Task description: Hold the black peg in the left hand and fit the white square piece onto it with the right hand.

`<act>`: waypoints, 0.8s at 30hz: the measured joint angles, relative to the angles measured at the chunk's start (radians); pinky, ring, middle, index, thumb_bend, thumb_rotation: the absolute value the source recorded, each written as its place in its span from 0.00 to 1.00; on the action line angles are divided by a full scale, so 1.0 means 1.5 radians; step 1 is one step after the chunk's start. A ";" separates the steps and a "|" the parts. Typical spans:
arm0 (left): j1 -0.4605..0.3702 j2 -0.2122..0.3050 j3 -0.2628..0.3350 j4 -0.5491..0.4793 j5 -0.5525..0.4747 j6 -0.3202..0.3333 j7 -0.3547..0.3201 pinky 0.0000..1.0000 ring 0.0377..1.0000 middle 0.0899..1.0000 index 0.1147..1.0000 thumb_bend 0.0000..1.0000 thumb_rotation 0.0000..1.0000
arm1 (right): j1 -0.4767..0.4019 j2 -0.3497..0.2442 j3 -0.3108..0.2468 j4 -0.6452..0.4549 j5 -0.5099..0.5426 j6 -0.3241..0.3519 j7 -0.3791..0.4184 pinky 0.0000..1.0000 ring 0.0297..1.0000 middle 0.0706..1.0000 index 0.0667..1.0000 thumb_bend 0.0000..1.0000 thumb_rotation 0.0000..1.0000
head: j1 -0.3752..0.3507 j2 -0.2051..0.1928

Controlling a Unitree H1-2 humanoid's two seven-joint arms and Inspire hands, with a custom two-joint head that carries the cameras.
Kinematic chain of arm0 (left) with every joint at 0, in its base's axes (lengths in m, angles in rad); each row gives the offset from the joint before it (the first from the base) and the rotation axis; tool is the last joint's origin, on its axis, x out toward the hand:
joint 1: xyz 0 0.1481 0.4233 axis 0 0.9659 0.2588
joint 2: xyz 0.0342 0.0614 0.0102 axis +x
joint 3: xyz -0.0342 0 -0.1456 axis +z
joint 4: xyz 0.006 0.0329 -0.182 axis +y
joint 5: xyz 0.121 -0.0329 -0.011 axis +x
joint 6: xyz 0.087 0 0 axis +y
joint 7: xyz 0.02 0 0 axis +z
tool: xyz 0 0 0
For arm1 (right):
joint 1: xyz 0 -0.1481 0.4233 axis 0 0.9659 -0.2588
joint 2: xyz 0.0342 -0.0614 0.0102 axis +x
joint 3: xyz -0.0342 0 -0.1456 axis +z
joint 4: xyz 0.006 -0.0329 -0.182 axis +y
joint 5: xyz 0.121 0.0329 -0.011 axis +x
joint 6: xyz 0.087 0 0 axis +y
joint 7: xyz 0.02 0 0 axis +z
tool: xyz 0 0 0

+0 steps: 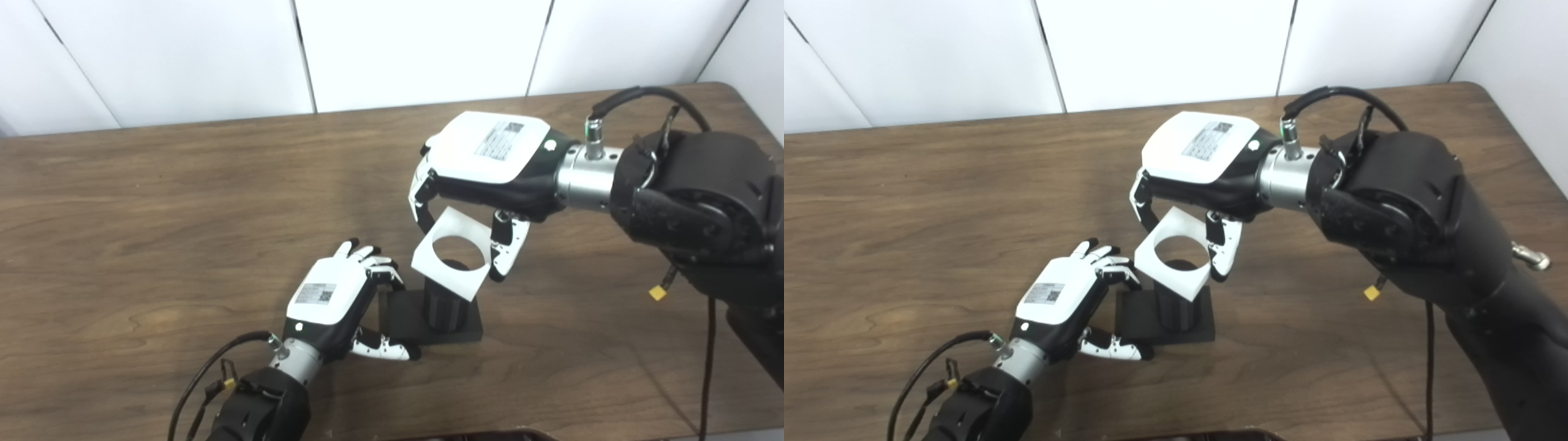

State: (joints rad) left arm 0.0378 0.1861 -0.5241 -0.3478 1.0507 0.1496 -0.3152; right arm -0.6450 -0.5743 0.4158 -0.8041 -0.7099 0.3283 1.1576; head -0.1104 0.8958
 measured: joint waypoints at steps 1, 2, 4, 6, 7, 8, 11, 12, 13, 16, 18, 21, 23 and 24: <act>0.000 0.000 0.000 -0.001 0.002 0.000 -0.002 1.00 0.91 0.79 0.42 0.50 0.06 | 0.002 0.001 0.003 0.001 -0.003 0.000 0.000 0.91 0.80 0.71 0.45 0.52 0.13 | 0.000 0.000; 0.000 0.000 0.000 -0.002 0.002 0.000 -0.003 1.00 0.91 0.79 0.42 0.50 0.06 | 0.005 0.002 0.006 0.003 -0.005 -0.001 0.000 0.91 0.80 0.71 0.45 0.52 0.13 | 0.001 0.001; 0.001 0.000 0.000 -0.004 0.003 0.000 -0.005 1.00 0.91 0.79 0.42 0.50 0.06 | 0.017 0.003 0.010 0.007 -0.009 -0.004 0.000 0.92 0.80 0.71 0.45 0.52 0.13 | 0.000 0.002; 0.003 0.000 0.001 -0.007 0.005 0.001 -0.008 1.00 0.91 0.80 0.42 0.50 0.06 | 0.028 0.005 0.013 0.012 -0.013 -0.006 0.000 0.92 0.80 0.71 0.45 0.52 0.13 | -0.001 0.004; 0.003 0.000 0.001 -0.008 0.005 0.001 -0.009 1.00 0.91 0.80 0.42 0.50 0.06 | 0.032 0.006 0.014 0.015 -0.014 -0.007 0.000 0.92 0.81 0.72 0.45 0.52 0.13 | -0.001 0.004; 0.004 0.000 0.002 -0.008 0.005 0.001 -0.010 1.00 0.91 0.80 0.42 0.50 0.06 | 0.033 0.007 0.016 0.018 -0.015 -0.009 0.000 0.92 0.81 0.72 0.45 0.52 0.13 | -0.001 0.004; 0.005 0.000 0.002 -0.009 0.005 0.001 -0.010 1.00 0.91 0.79 0.42 0.50 0.06 | 0.034 0.007 0.016 0.022 -0.018 -0.011 0.000 0.92 0.81 0.72 0.45 0.52 0.13 | 0.001 0.005; 0.005 0.000 0.002 -0.009 0.005 0.001 -0.011 1.00 0.91 0.79 0.42 0.50 0.06 | 0.034 0.009 0.016 0.024 -0.019 -0.011 -0.001 0.93 0.81 0.72 0.45 0.52 0.13 | 0.001 0.005; 0.005 0.000 0.002 -0.009 0.005 0.001 -0.011 1.00 0.91 0.79 0.42 0.50 0.06 | 0.034 0.011 0.016 0.025 -0.020 -0.011 -0.001 0.93 0.81 0.72 0.45 0.52 0.13 | 0.001 0.005; 0.006 -0.001 0.002 -0.010 0.005 0.001 -0.011 1.00 0.91 0.79 0.42 0.50 0.06 | 0.035 0.019 0.017 0.026 -0.025 -0.012 -0.001 0.93 0.82 0.72 0.45 0.52 0.13 | 0.001 0.005; 0.006 -0.002 0.003 -0.010 0.005 0.001 -0.011 1.00 0.91 0.79 0.42 0.50 0.06 | 0.036 0.023 0.018 0.026 -0.027 -0.012 -0.001 0.94 0.82 0.72 0.45 0.52 0.13 | 0.001 0.005; 0.007 -0.002 0.002 -0.010 0.006 0.001 -0.011 1.00 0.90 0.79 0.42 0.50 0.06 | 0.041 0.025 0.018 0.026 -0.028 -0.012 -0.001 0.94 0.82 0.72 0.45 0.52 0.13 | 0.001 0.008; 0.007 -0.002 0.002 -0.010 0.006 0.001 -0.011 1.00 0.90 0.79 0.42 0.50 0.06 | 0.046 0.025 0.018 0.026 -0.029 -0.012 -0.001 0.94 0.82 0.72 0.45 0.52 0.13 | 0.001 0.008; 0.007 -0.002 0.002 -0.010 0.006 0.001 -0.011 1.00 0.91 0.79 0.42 0.50 0.06 | 0.050 0.026 0.018 0.026 -0.030 -0.012 -0.001 0.94 0.82 0.72 0.45 0.52 0.13 | 0.001 0.008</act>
State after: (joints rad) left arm 0.0487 0.1836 -0.5204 -0.3633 1.0604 0.1510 -0.3315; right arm -0.5703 -0.5359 0.4423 -0.7652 -0.7545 0.3106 1.1566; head -0.1089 0.9081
